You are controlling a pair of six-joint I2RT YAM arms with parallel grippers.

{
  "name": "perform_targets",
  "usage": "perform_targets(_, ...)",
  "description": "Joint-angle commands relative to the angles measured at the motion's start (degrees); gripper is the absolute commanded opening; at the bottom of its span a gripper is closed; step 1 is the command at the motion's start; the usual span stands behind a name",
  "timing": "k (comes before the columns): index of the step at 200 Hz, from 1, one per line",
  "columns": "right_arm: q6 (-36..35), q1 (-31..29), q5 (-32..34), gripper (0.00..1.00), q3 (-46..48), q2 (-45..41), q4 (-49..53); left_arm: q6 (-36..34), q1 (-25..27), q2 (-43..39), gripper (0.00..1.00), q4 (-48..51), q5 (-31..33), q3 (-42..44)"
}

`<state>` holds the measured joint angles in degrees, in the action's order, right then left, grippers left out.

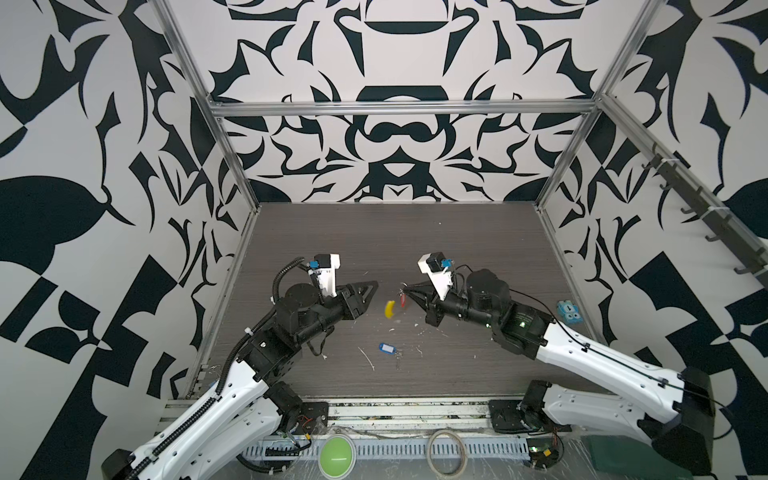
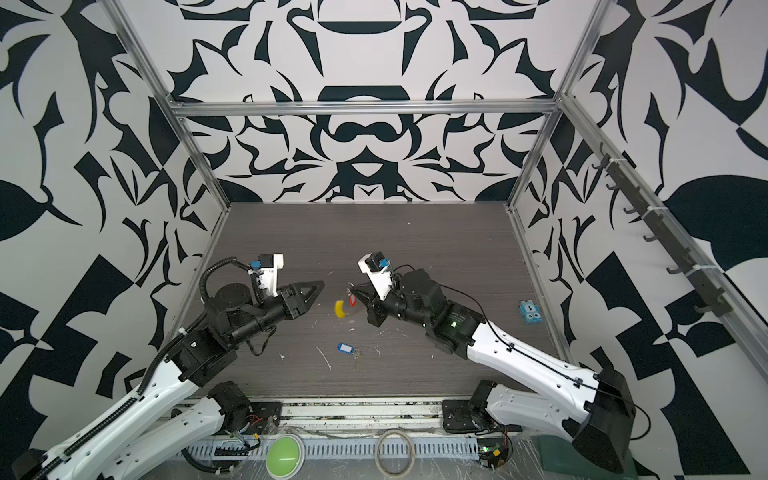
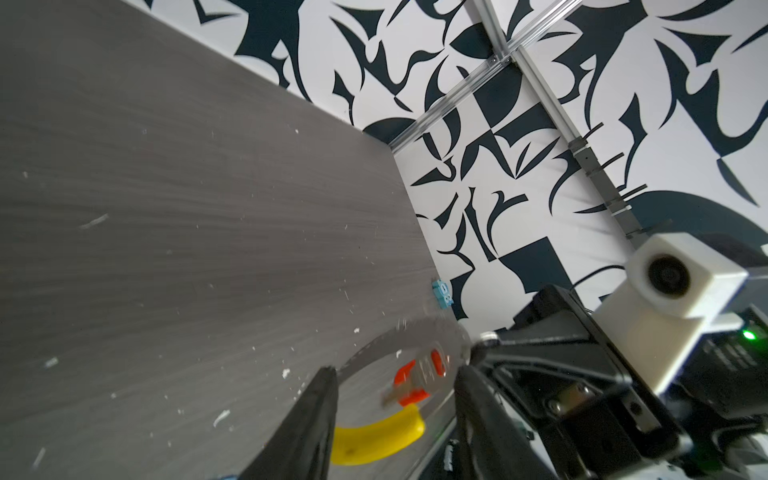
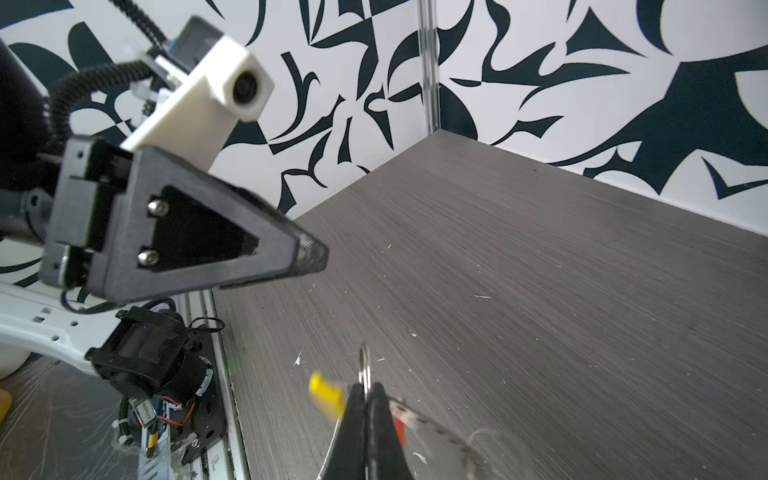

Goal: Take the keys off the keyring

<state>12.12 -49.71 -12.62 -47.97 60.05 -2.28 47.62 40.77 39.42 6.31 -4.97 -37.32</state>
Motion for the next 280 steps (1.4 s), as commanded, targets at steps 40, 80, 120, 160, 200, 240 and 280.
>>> perform_targets(40,-1.61,4.40,-11.93,0.00,-4.48,-1.56,1.53,-10.86,-0.17,-3.31,0.65,6.58,-6.81,-1.54)
perform_targets(80,-4.26,5.33,-16.71,0.00,-5.30,-2.04,6.19,-20.24,-0.17,0.78,0.68,6.88,-14.26,-6.14)
perform_targets(120,-5.21,5.42,-22.92,0.00,-5.29,-1.79,7.39,-23.97,-0.26,4.56,0.68,6.34,-23.33,-9.15)
perform_targets(160,-5.24,5.42,-30.47,0.00,-5.45,-1.26,6.51,-24.74,-0.21,4.78,0.61,5.14,-29.65,-9.76)
perform_targets(200,-4.12,5.39,-34.25,0.00,-6.33,-0.17,4.90,-25.59,-0.22,6.58,0.45,7.31,-30.87,-11.24)
perform_targets(240,-2.33,5.45,-34.27,0.00,-6.86,0.24,3.70,-26.20,-0.23,6.37,0.30,6.96,-30.63,-11.06)
perform_targets(280,-1.47,5.46,-34.40,0.00,-7.05,0.76,3.00,-26.62,-0.24,5.84,0.22,5.94,-31.44,-10.63)
